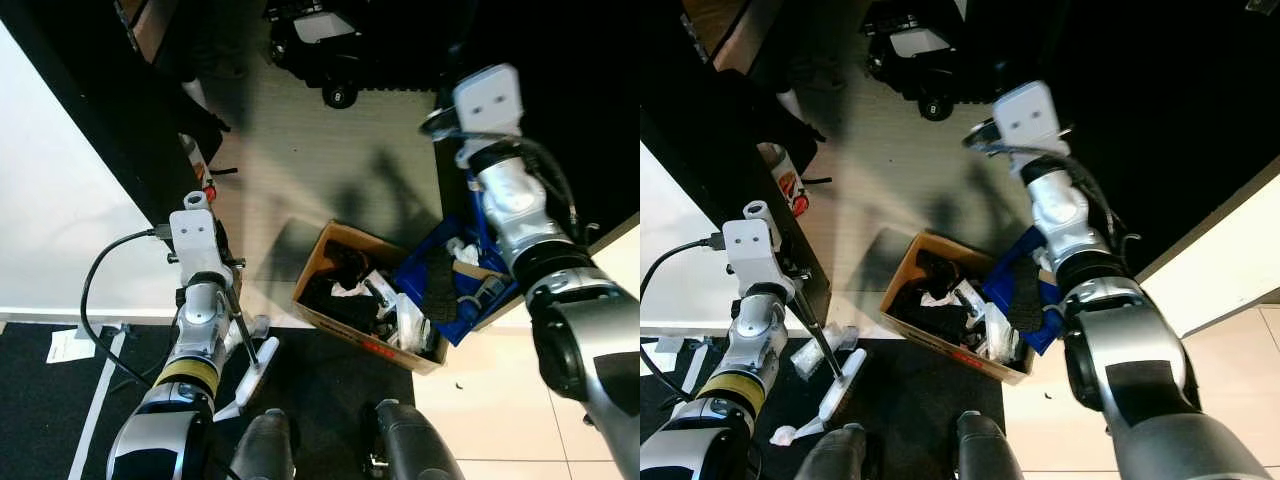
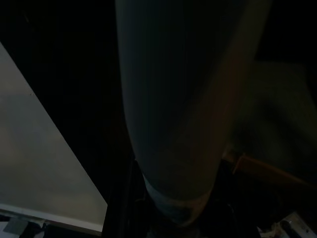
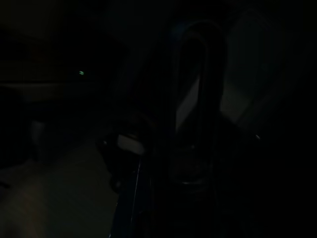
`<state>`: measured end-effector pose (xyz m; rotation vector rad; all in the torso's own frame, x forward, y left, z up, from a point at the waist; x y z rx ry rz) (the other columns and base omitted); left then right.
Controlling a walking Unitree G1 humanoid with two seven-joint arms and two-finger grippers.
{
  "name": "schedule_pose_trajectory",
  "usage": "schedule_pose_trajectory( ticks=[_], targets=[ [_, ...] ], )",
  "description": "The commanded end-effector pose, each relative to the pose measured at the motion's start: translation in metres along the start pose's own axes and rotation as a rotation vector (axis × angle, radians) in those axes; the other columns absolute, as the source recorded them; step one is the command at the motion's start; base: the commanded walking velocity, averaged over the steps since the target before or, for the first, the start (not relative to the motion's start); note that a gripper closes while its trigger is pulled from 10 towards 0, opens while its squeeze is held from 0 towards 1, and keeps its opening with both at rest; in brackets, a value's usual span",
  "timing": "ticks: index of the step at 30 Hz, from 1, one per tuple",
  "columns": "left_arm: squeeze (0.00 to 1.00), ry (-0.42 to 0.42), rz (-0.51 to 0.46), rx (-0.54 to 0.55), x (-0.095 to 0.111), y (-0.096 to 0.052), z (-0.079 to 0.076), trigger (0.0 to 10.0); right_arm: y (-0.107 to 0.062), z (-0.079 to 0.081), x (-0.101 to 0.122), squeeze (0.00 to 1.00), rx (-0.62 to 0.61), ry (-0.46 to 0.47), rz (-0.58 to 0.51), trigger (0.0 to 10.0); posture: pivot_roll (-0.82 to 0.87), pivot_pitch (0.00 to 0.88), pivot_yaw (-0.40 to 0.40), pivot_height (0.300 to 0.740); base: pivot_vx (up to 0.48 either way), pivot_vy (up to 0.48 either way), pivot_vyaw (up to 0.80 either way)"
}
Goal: Sweep floor
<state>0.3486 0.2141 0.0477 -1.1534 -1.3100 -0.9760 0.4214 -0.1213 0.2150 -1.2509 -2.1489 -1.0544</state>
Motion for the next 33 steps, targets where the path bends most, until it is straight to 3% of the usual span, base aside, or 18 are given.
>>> schedule_pose_trajectory(
  ticks=[1,8,15,19,21,23,33],
  targets=[
    [0.00,0.035,0.005,0.004,-0.003,-0.002,0.005,10.0,0.005,0.000,0.019,0.00,-0.004,-0.053,-0.102,10.0,0.00,0.090,-0.054,0.740,0.000,0.000,0.00],
    [0.00,0.036,0.004,0.005,-0.003,-0.003,0.005,10.0,0.003,0.034,0.036,0.00,0.035,-0.068,-0.169,10.0,0.00,0.093,-0.056,0.740,0.000,0.000,0.00],
    [0.00,0.027,0.014,-0.016,-0.005,-0.004,0.003,10.0,-0.003,0.067,0.060,0.00,0.097,0.000,-0.276,10.0,0.00,0.094,-0.056,0.740,0.000,0.000,0.00],
    [0.00,0.017,0.018,-0.033,-0.005,-0.004,0.000,10.0,-0.018,0.093,0.080,0.00,0.196,0.014,-0.400,10.0,0.00,0.090,-0.057,0.740,0.000,0.000,0.00],
    [0.00,0.016,0.018,-0.034,-0.006,-0.004,0.000,10.0,-0.022,0.098,0.082,0.00,0.217,0.009,-0.424,10.0,0.00,0.089,-0.057,0.740,0.000,0.000,0.00],
    [0.00,0.018,0.019,-0.033,-0.005,-0.004,0.000,10.0,-0.031,0.107,0.082,0.00,0.266,-0.036,-0.461,10.0,-0.01,0.085,-0.053,0.740,0.000,0.000,0.00],
    [0.00,0.022,0.018,-0.045,-0.003,-0.001,-0.002,10.0,-0.035,0.101,0.083,0.00,0.301,-0.170,-0.549,10.0,-0.02,0.071,-0.044,0.740,0.000,0.000,0.00]
  ],
)
Point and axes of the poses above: a point about 5 cm out from each wrist's last joint towards the gripper, its own y axis pointing out of the wrist towards the gripper, its own x axis along the axis of the wrist's last joint, z = x × y, the point moved 4 cm from there along y, pointing out of the wrist towards the gripper, and after that the axes turned 9 degrees about -y, right-handed, at the moved point
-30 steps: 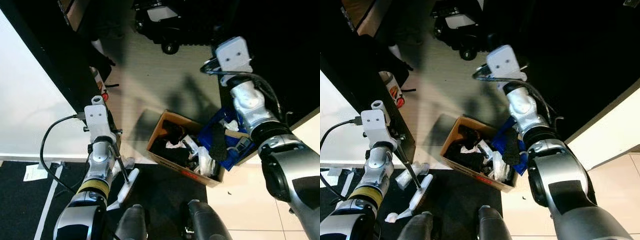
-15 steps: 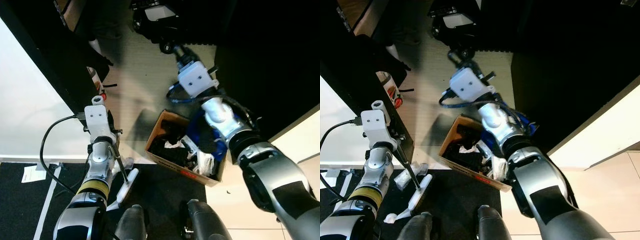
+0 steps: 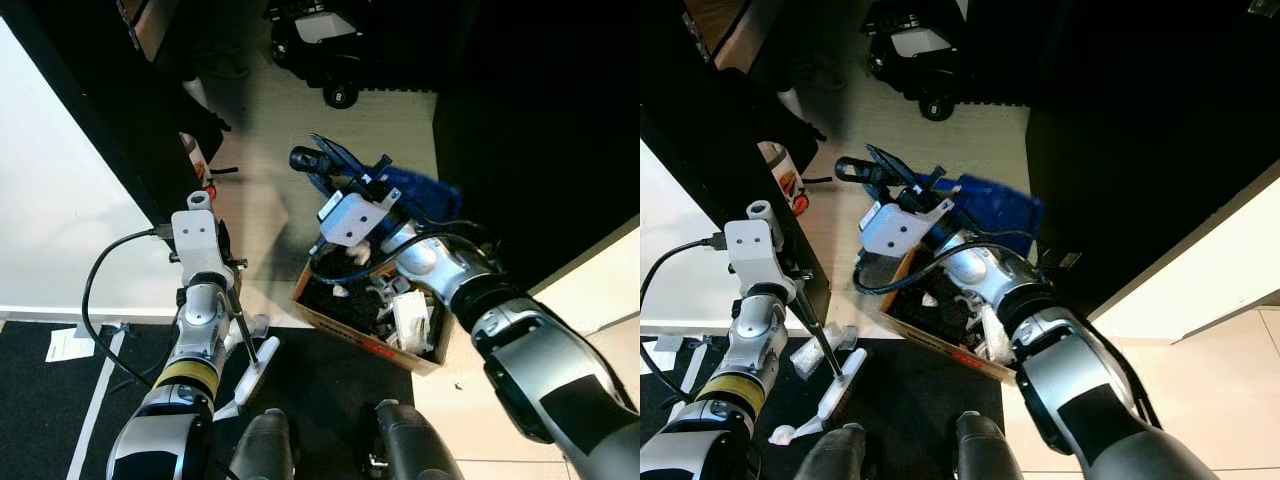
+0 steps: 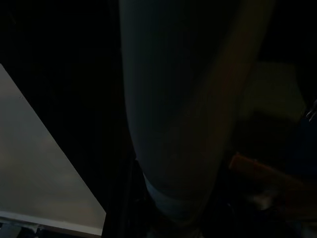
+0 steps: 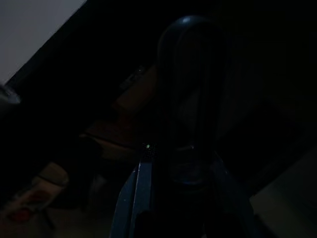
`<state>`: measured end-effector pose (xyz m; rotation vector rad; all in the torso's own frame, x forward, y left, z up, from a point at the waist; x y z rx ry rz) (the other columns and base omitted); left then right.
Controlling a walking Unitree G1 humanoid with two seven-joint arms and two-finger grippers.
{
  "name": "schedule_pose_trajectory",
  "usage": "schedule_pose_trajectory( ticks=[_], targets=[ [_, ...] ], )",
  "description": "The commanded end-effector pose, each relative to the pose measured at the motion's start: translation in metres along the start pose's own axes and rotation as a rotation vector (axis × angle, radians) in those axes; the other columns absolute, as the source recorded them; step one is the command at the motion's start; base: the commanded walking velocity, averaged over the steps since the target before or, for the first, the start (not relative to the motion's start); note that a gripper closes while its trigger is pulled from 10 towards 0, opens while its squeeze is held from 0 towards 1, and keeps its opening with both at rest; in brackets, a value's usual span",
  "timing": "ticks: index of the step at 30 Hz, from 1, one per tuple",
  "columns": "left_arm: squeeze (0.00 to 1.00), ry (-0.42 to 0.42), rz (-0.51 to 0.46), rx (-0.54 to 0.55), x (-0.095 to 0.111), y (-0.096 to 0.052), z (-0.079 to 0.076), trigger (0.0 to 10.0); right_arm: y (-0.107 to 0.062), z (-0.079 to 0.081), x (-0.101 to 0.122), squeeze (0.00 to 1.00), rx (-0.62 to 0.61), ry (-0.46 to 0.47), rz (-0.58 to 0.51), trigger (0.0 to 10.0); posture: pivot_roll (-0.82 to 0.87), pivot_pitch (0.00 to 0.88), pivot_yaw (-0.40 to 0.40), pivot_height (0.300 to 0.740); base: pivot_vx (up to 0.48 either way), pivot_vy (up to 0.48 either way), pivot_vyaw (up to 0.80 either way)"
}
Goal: Sweep floor
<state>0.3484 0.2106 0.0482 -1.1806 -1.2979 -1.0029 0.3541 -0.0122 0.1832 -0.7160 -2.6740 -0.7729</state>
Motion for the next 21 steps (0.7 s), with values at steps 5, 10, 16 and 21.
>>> schedule_pose_trajectory(
  ticks=[5,10,16,21],
  targets=[
    [0.00,0.021,0.020,-0.018,-0.003,0.001,0.000,10.0,0.007,-0.019,0.010,0.00,-0.026,-0.059,-0.092,10.0,-0.02,0.063,-0.038,0.740,0.000,0.000,0.00],
    [0.00,0.019,0.023,-0.018,-0.002,0.001,0.000,10.0,0.009,-0.066,-0.009,0.00,-0.208,-0.039,0.006,10.0,-0.01,0.062,-0.037,0.740,0.000,0.000,0.00],
    [0.00,0.023,0.025,0.000,0.000,0.003,0.007,10.0,-0.008,-0.149,-0.063,0.00,-0.561,0.212,0.306,10.0,-0.01,0.064,-0.035,0.740,0.000,0.000,0.00],
    [0.00,0.036,0.002,0.009,0.008,0.005,0.014,10.0,-0.033,-0.206,-0.076,0.00,-0.757,0.284,0.339,10.0,-0.01,0.068,-0.029,0.740,0.000,0.000,0.00]
  ],
)
Point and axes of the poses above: a point about 5 cm out from each wrist's last joint towards the gripper, its own y axis pointing out of the wrist towards the gripper, its own x axis along the axis of the wrist's last joint, z = x × y, the point moved 4 cm from there along y, pointing out of the wrist towards the gripper, and after that the axes turned 9 degrees about -y, right-handed, at the moved point
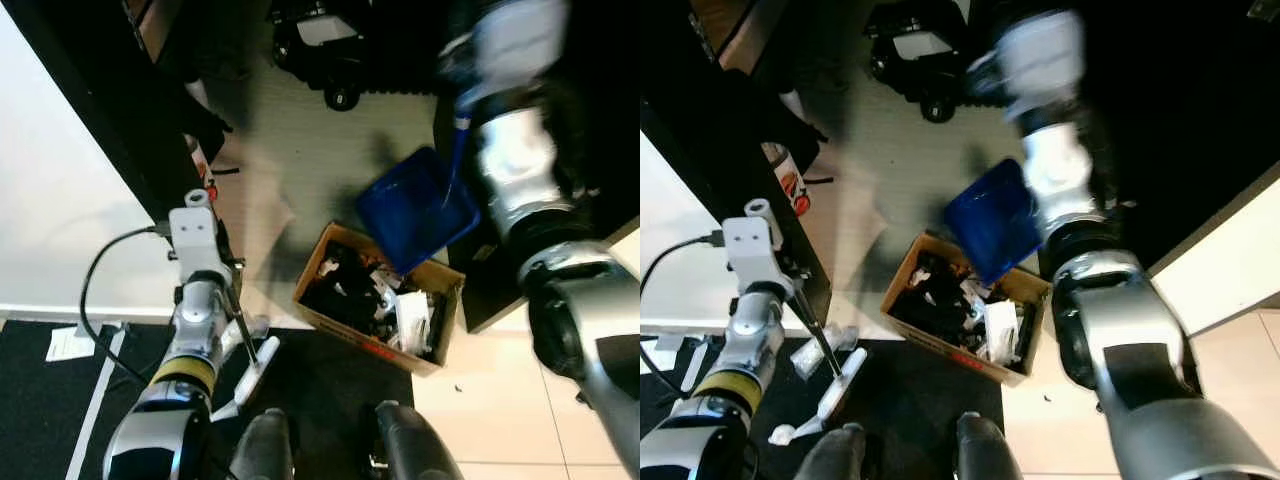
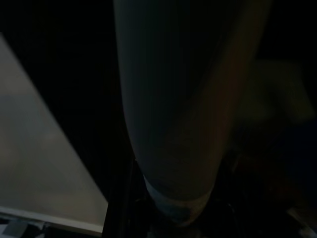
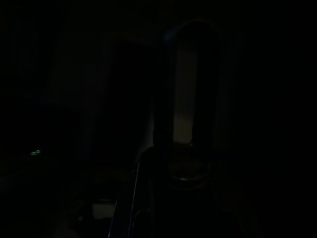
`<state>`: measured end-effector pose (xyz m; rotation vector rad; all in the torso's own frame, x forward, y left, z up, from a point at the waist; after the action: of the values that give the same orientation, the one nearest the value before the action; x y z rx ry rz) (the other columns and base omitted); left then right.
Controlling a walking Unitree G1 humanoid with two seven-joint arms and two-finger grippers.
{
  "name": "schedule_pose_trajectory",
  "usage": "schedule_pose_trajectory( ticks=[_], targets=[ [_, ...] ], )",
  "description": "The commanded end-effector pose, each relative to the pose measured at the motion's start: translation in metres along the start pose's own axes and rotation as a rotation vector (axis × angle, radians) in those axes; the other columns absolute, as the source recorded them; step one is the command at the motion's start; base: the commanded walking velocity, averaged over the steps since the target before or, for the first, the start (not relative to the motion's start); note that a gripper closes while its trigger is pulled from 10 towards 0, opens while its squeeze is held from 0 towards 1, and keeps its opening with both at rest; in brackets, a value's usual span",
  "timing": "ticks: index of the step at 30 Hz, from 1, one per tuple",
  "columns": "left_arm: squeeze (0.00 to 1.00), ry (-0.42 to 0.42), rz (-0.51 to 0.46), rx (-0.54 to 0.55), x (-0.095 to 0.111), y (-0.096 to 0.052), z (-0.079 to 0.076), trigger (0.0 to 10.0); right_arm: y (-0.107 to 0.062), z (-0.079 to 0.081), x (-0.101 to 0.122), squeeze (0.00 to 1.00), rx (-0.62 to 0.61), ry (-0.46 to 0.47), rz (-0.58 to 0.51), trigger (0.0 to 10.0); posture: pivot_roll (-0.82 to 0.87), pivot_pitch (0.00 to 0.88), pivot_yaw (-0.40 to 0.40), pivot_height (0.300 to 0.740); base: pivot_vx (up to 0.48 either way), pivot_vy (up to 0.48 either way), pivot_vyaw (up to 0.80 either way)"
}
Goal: Sweep floor
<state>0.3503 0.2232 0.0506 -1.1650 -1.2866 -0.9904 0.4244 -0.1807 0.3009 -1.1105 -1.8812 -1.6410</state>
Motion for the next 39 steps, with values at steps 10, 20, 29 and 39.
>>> schedule_pose_trajectory(
  ticks=[10,20,29,39],
  targets=[
    [0.00,0.093,0.003,-0.029,0.006,0.002,0.010,10.0,-0.003,-0.033,-0.041,0.00,0.181,0.199,0.308,10.0,-0.01,0.080,-0.016,0.740,0.000,0.000,0.00],
    [0.00,0.103,-0.016,-0.026,0.014,0.003,0.016,10.0,-0.033,-0.023,-0.065,0.00,0.214,0.307,0.409,10.0,0.00,0.085,-0.018,0.740,0.000,0.000,0.00],
    [0.00,0.092,-0.029,-0.040,0.018,0.004,0.008,10.0,-0.040,-0.008,-0.067,0.00,0.171,0.441,0.441,10.0,0.00,0.084,-0.016,0.740,-0.314,0.000,0.00],
    [0.00,0.083,-0.032,-0.051,0.019,0.005,0.004,10.0,-0.038,-0.008,-0.060,0.00,0.190,0.418,0.438,10.0,0.00,0.088,-0.018,0.740,-0.421,0.000,0.00]
  ],
)
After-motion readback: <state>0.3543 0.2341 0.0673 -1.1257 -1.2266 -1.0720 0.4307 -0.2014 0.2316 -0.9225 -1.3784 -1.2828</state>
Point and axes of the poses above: a point about 5 cm out from each wrist's last joint towards the gripper, its own y axis pointing out of the wrist towards the gripper, its own x axis along the axis of the wrist's last joint, z = x × y, the point moved 4 cm from there along y, pointing out of the wrist towards the gripper, and after that the axes turned 9 degrees about -y, right-handed, at the moved point
